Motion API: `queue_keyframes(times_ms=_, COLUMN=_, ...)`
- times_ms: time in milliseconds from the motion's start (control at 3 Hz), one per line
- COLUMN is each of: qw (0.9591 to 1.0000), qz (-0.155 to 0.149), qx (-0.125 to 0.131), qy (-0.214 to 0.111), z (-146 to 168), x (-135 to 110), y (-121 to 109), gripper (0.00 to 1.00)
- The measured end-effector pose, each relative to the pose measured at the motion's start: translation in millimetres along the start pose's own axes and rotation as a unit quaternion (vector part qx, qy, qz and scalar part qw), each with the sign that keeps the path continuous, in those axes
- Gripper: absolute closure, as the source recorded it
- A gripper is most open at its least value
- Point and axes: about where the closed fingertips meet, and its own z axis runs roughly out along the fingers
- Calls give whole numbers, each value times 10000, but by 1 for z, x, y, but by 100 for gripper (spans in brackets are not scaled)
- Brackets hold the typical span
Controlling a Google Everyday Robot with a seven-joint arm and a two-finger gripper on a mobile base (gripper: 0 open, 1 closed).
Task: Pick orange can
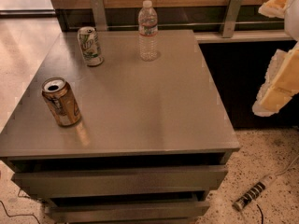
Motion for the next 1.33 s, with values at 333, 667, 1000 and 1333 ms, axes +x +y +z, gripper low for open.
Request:
queue_keyframes(times_ms=333, qw=9968, qz=144, qx=-219, qy=-754, z=10, x=-10, y=16, gripper=0)
queue_keyframes(times_ms=667, qw=9831, qz=220, qx=-455, qy=-1762, z=31, x=-39, y=43, gripper=0)
queue_keyframes(times_ms=1000, qw=9638, qz=266, qx=-705, qy=-2558, z=46, x=-72, y=61, gripper=0)
queue_keyframes(times_ms=1333, qw=9352, qz=340, qx=-1091, qy=-3351, z=65, x=-117, y=82, gripper=0)
